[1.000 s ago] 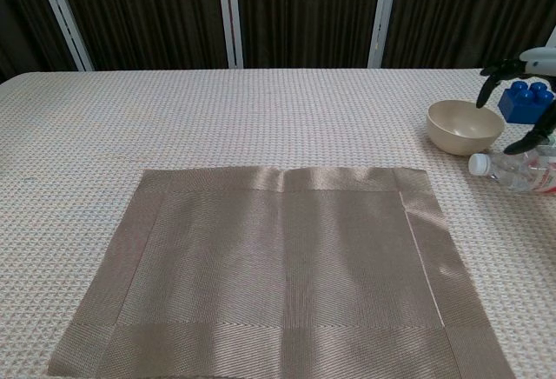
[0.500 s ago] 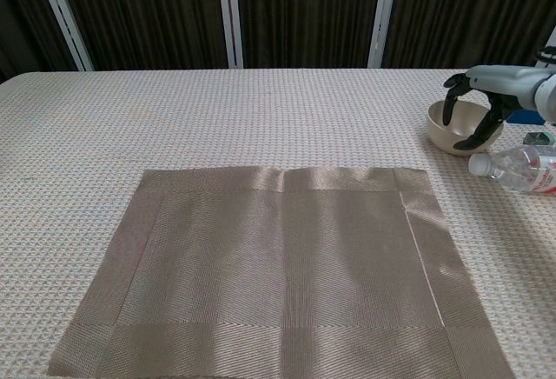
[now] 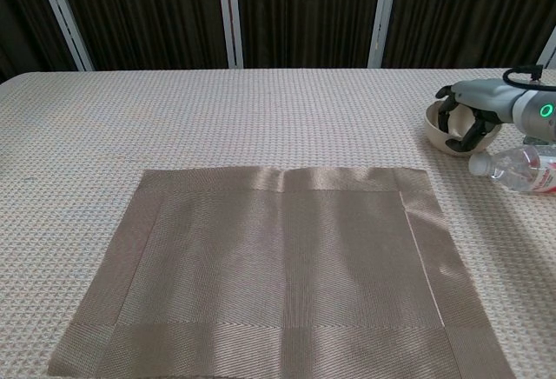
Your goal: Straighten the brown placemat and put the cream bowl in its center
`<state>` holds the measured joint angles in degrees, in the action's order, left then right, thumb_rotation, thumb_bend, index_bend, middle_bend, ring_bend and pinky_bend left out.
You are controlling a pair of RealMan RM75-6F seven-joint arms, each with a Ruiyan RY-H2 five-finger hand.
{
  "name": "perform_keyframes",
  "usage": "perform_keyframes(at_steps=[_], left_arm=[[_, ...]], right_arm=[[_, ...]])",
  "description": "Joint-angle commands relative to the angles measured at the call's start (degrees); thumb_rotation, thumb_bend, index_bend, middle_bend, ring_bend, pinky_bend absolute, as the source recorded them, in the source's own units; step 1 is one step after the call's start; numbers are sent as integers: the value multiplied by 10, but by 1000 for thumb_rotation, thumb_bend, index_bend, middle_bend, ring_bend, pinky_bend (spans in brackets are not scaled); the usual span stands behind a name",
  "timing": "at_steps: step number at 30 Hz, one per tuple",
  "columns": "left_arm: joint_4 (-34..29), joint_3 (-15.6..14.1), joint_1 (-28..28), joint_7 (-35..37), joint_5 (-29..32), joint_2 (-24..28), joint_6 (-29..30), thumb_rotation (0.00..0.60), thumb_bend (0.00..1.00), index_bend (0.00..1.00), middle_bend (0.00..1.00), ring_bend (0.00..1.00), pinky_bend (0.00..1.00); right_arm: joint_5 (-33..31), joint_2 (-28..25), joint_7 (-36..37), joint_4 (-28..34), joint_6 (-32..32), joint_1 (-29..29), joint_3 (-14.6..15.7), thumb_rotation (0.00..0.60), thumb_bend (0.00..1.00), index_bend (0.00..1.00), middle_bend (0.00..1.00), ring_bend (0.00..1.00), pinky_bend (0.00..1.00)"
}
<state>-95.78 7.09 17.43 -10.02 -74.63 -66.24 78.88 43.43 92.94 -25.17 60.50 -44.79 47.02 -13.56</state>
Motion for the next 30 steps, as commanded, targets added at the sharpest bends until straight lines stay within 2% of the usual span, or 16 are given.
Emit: perform_keyframes(at_steps=[1,7,11,19,21,24,30], left_arm=[[1,1,0,2,0,0,-1,600,0,0,0,0,0],[-2,2,-2,9,-3,4,-3,600,1,0,0,0,0],[-7,2,-4,17,-9,9,-3,600,0,0,0,0,0],[-21,1,-9,40,-26,22,2,600,1,0,0,0,0],[-26,0,-10,50,-33,28,2,600,1,0,0,0,0],[-32,-2,-13,59,-42,35,4,600,1,0,0,0,0],[-43,-6,-17,73,-59,44,10,600,1,0,0,0,0]], right_arm=[[4,4,-1,-6,0,2,2,600,426,570,0,0,0],[55,1,18,6,-36,-5,7,600,441,598,0,0,0],[107,-28,52,62,-66,-20,9,600,443,608,0,0,0],[209,-117,104,245,-131,-60,25,600,442,616,0,0,0],[239,-153,117,318,-142,-75,37,600,442,617,0,0,0],[278,-184,113,386,-154,-88,55,600,443,620,0,0,0],[312,-204,112,481,-163,-101,74,600,443,622,1,0,0]])
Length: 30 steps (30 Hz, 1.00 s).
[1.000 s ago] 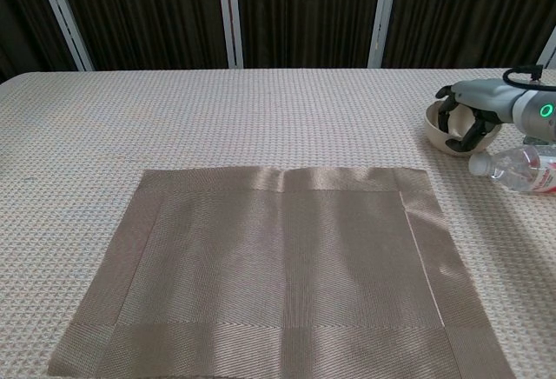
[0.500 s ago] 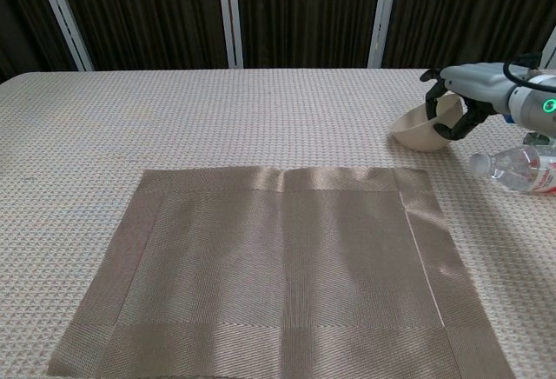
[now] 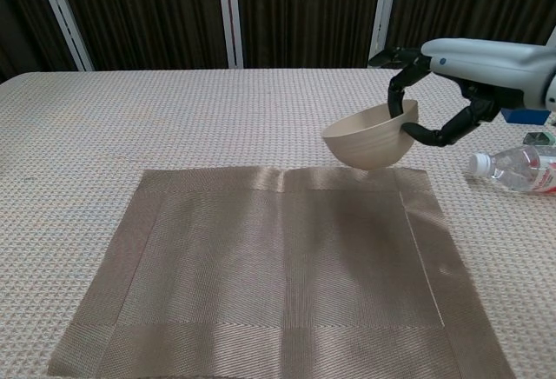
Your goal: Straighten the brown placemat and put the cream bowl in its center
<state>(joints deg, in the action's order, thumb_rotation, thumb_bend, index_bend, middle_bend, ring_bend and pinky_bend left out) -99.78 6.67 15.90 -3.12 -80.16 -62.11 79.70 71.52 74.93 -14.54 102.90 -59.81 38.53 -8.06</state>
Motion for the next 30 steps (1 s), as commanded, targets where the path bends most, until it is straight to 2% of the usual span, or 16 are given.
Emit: perform_keyframes(at_steps=[1,4,9,21,26,30], left_arm=[[-4,-2,-2,5,-6,4,2,600,0,0,0,0,0],[-7,-4,-3,10,-13,7,2,600,0,0,0,0,0],[-6,-6,-4,13,-15,8,0,600,1,0,0,0,0],[0,-2,-2,16,3,9,-17,600,1,0,0,0,0],[2,-1,-1,13,13,9,-25,600,0,0,0,0,0],[5,1,1,7,19,6,-29,600,1,0,0,0,0]], right_arm=[[32,-22,6,64,-10,-15,20,600,442,623,2,0,0],[27,-7,1,74,3,-9,23,600,443,625,5,0,0],[7,42,-16,56,21,8,15,600,442,629,7,0,0],[-50,175,-69,-53,38,65,-27,600,443,633,12,0,0],[-64,204,-65,-98,47,77,-35,600,443,632,13,0,0],[-63,212,-53,-121,53,75,-28,600,443,633,15,0,0]])
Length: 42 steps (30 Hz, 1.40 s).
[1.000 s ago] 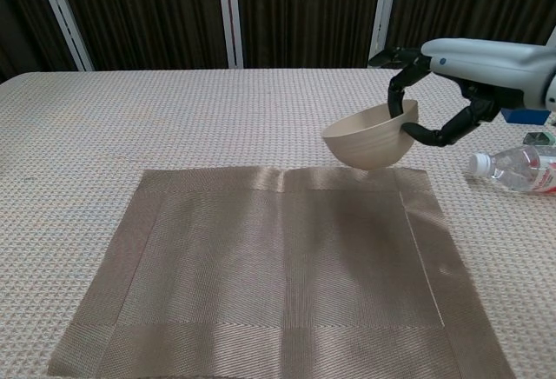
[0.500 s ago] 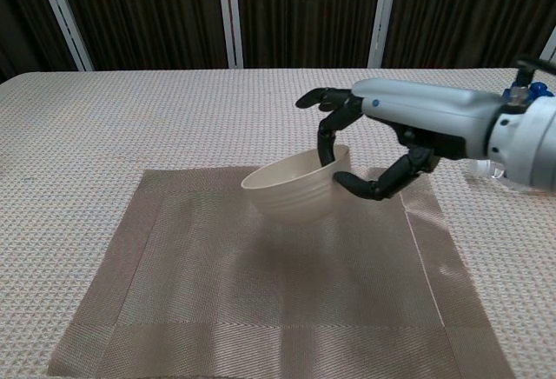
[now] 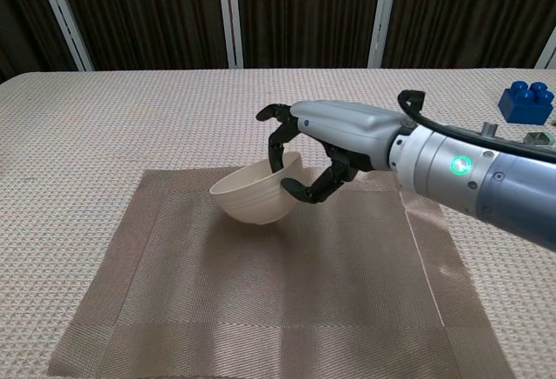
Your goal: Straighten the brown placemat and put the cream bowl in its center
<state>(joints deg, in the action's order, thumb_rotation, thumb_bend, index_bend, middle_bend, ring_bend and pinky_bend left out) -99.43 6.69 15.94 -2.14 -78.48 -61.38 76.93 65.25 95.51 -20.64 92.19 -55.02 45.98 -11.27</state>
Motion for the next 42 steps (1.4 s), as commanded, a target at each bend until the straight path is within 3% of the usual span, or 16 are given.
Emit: perform_keyframes(at_steps=[1,4,6,8,10,12,14,17,23,27,30,38,42], left_arm=[[1,1,1,-4,3,-2,-2,600,1,0,0,0,0],[-1,1,2,-5,7,-2,-6,600,1,0,0,0,0],[-3,1,2,-7,8,-2,-8,600,0,0,0,0,0],[-3,0,3,-10,8,-3,-9,600,0,0,0,0,0],[-4,0,3,-13,9,-3,-11,600,0,0,0,0,0],[-4,0,3,-14,10,-3,-10,600,1,0,0,0,0],[-4,1,2,-14,11,-3,-9,600,0,0,0,0,0],[-5,0,1,-16,10,-2,-9,600,1,0,0,0,0],[-5,-1,-1,-21,1,-4,0,600,0,0,0,0,0],[-1,-5,-8,-32,-11,-13,16,600,1,0,0,0,0],[2,-9,-14,-39,-18,-20,29,600,0,0,0,0,0],[21,-14,-35,-40,-31,-43,69,600,0,0,0,0,0],[39,-16,-44,-32,-39,-51,83,600,1,0,0,0,0]], right_arm=[[-1,7,11,-17,6,0,5,600,443,633,15,0,0],[-4,8,26,-25,13,-5,12,600,434,628,16,0,0],[1,7,30,-26,14,-7,19,600,346,559,11,0,0],[5,4,32,-22,16,-9,24,600,135,395,2,0,0],[6,-9,36,-7,19,-15,31,600,29,259,0,0,0],[14,-24,30,6,19,-17,40,600,0,84,0,0,0],[25,-42,17,16,18,-21,53,600,0,11,0,0,0],[56,-76,13,37,6,-32,72,600,0,0,0,0,0],[185,-141,22,34,-53,-60,121,600,0,0,0,0,0],[318,-208,37,-2,-151,-97,177,600,0,0,0,0,0],[357,-242,60,-29,-221,-132,196,600,0,0,0,0,0],[309,-283,135,-63,-377,-244,182,600,0,0,0,0,0],[260,-288,168,-74,-402,-286,170,600,0,0,0,0,0]])
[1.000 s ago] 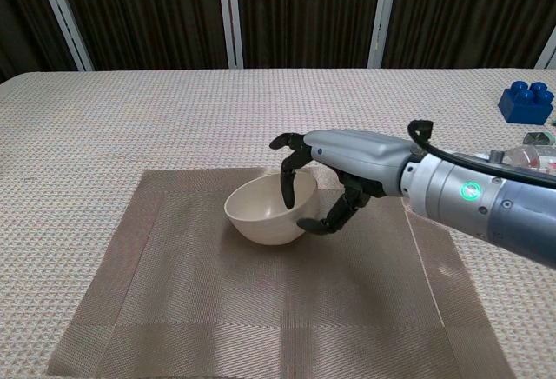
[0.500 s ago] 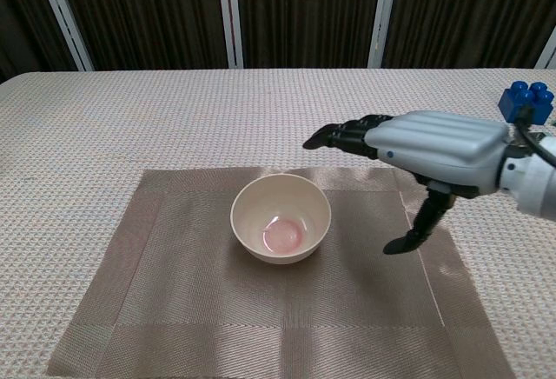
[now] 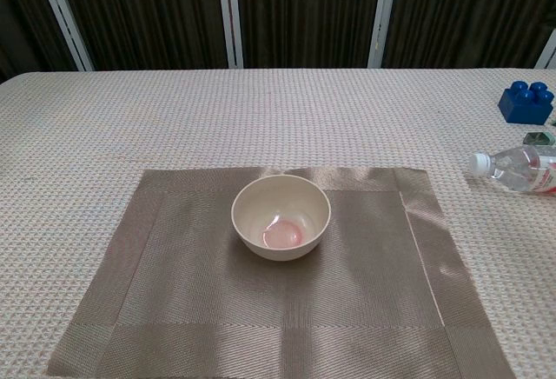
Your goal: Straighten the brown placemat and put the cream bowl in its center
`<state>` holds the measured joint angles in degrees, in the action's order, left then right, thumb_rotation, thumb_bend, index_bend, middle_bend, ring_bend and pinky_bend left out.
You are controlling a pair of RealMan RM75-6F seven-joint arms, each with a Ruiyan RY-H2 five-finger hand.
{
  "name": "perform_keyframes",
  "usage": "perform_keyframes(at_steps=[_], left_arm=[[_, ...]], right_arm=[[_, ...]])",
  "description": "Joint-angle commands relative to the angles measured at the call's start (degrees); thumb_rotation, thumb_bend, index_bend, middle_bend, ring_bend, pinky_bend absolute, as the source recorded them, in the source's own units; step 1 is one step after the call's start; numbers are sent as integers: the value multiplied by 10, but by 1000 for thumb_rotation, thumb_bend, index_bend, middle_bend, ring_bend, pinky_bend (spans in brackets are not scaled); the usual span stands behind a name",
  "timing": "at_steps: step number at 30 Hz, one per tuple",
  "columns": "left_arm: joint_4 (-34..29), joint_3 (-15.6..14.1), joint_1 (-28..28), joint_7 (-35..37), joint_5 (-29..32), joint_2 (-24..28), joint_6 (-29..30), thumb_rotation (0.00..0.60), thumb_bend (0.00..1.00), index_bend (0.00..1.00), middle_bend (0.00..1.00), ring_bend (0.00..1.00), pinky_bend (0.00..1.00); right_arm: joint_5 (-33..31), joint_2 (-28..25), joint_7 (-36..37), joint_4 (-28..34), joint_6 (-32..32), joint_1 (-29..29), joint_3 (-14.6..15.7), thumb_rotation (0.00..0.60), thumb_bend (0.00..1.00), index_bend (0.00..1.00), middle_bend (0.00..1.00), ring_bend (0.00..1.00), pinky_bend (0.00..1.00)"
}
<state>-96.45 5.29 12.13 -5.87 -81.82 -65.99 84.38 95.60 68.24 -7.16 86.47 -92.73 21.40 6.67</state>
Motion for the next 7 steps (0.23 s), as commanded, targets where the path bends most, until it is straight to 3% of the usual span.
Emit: perform_keyframes(at_steps=[1,7], left_arm=[[12,-2,-7,9,-8,-5,12,600,0,0,0,0,0],[25,-6,-18,32,-19,1,24,600,3,0,0,0,0]], right_arm=[[-54,-17,37,-17,-27,-47,-13,600,0,0,0,0,0],[-78,-33,46,-9,-42,-81,-24,600,0,0,0,0,0]])
